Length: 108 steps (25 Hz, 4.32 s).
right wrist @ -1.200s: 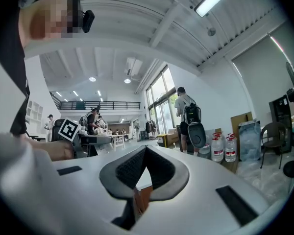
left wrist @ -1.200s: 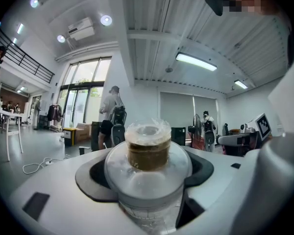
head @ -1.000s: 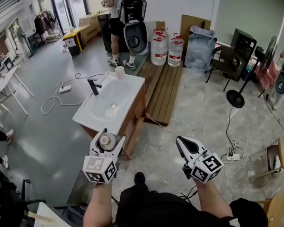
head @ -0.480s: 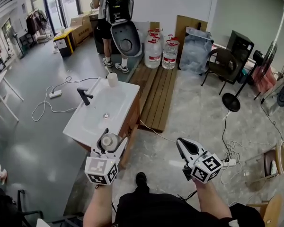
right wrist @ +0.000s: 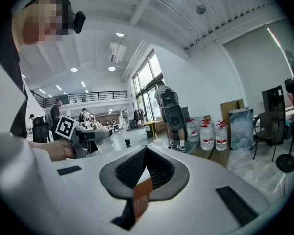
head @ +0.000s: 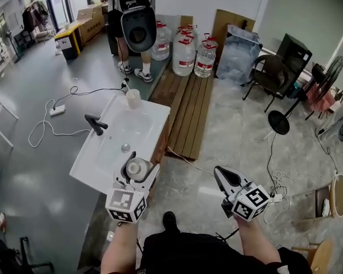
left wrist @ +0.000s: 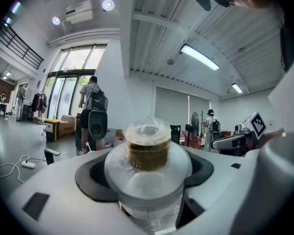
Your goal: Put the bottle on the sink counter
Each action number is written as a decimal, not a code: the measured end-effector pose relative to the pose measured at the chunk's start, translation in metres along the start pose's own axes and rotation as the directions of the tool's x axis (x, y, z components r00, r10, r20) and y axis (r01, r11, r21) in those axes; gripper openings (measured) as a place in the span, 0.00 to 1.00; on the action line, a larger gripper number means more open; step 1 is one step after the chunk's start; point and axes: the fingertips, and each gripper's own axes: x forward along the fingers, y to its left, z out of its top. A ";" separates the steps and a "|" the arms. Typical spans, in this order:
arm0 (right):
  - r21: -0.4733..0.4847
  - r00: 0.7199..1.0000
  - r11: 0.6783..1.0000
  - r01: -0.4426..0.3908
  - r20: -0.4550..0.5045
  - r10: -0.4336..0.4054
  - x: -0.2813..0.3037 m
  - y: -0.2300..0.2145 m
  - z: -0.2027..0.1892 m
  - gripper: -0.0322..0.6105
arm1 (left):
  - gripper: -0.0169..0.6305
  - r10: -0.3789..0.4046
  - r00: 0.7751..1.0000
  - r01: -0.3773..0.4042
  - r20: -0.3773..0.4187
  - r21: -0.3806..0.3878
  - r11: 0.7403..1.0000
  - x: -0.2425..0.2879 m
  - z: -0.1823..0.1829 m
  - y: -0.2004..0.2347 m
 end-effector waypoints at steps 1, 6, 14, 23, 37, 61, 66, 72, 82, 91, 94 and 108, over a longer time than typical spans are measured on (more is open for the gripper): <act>-0.002 1.000 1.000 -0.005 -0.005 0.005 0.009 -0.001 0.002 0.07 | 0.55 -0.006 1.000 0.006 0.000 0.001 1.000 0.006 0.001 0.005; 0.000 1.000 1.000 -0.015 -0.023 0.015 0.039 -0.007 0.000 0.07 | 0.55 -0.034 0.999 0.034 0.006 -0.004 0.999 0.033 0.000 0.022; 0.025 1.000 1.000 0.002 -0.012 -0.001 0.061 -0.028 0.005 0.07 | 0.55 -0.027 1.000 0.027 0.006 -0.012 1.000 0.052 0.005 0.042; 0.076 0.996 0.994 -0.081 -0.015 0.082 0.112 -0.072 0.020 0.07 | 0.55 0.034 0.999 -0.034 -0.014 0.000 0.999 0.097 0.023 0.059; 0.126 0.950 0.948 -0.292 -0.072 0.303 0.228 -0.208 0.046 0.07 | 0.55 0.213 0.976 -0.214 -0.041 -0.032 0.976 0.236 0.046 0.091; 0.087 0.915 0.917 -0.389 -0.082 0.396 0.321 -0.232 0.080 0.07 | 0.55 0.286 0.956 -0.289 -0.071 -0.035 0.957 0.286 0.041 0.134; 0.051 0.925 0.929 -0.366 -0.092 0.369 0.345 -0.212 0.080 0.07 | 0.55 0.247 0.968 -0.249 -0.055 -0.045 0.967 0.277 0.038 0.157; 0.026 0.931 0.937 -0.348 -0.106 0.348 0.371 -0.206 0.089 0.07 | 0.55 0.227 0.972 -0.231 -0.059 -0.054 0.972 0.277 0.033 0.180; 0.070 0.885 0.903 -0.423 -0.181 0.429 0.432 -0.206 0.064 0.07 | 0.55 0.236 0.963 -0.248 -0.130 -0.085 0.965 0.324 0.005 0.207; 0.075 0.870 0.893 -0.443 -0.203 0.449 0.473 -0.221 0.063 0.07 | 0.55 0.212 0.964 -0.231 -0.161 -0.109 0.967 0.375 -0.015 0.230; 0.078 0.867 0.894 -0.440 -0.221 0.446 0.477 -0.225 0.060 0.07 | 0.55 0.192 0.966 -0.214 -0.172 -0.120 0.969 0.386 -0.024 0.233; 0.095 0.858 0.908 -0.408 -0.299 0.417 0.475 -0.237 0.028 0.07 | 0.55 0.110 0.962 -0.146 -0.250 -0.129 0.981 0.424 -0.084 0.242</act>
